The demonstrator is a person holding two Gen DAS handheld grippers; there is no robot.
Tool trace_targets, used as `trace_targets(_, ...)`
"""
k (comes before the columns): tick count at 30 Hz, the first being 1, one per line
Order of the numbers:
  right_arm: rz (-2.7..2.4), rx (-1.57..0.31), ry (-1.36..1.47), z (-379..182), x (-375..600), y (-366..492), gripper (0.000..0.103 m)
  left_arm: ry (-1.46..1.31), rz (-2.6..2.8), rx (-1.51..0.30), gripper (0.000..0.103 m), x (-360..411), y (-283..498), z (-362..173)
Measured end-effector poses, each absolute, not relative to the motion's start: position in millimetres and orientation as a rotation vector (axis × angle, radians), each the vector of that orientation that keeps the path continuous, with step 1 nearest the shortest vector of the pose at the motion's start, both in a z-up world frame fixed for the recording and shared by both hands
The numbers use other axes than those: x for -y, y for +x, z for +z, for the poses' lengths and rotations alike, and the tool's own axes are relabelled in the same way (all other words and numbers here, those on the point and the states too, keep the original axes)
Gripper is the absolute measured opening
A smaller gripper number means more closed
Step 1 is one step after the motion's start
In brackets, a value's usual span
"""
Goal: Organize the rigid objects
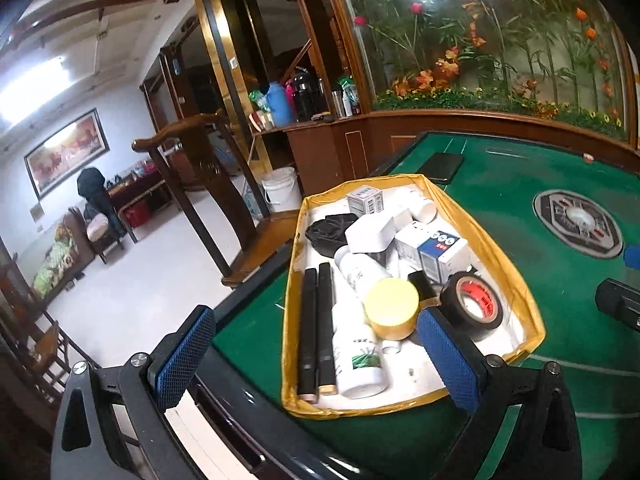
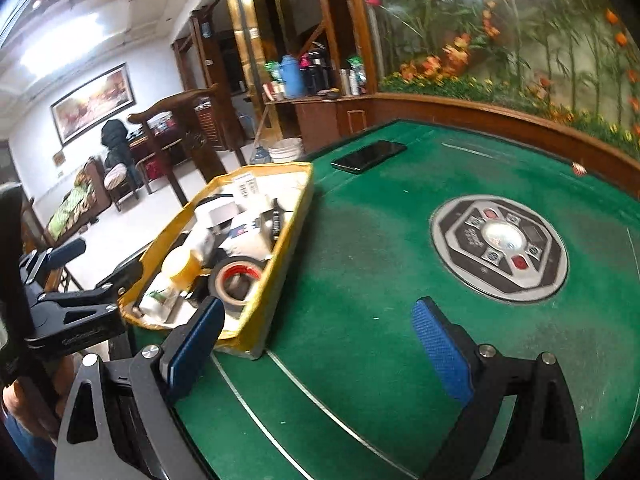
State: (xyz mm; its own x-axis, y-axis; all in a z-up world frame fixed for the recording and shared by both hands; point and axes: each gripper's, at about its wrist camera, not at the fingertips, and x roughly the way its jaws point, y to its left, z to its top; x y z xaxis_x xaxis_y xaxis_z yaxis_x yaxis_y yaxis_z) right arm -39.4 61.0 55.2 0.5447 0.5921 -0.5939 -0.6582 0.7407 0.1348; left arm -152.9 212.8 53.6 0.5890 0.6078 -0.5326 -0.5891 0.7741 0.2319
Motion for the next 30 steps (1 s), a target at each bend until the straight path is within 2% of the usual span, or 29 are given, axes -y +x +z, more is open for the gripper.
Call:
trace_targets(9, 0.824, -0.546, -0.280, 51.7, -90.2, -88.0, 0.095, -0.008, 0.710, -0.656, 0.102, -228.2, -160.6, 40.7)
trace_targets(30, 0.833, -0.545, -0.309, 47.4, -95.3, -90.6, 0.095, -0.017, 0.739, -0.687, 0.102, -237.1, -157.7, 31.7)
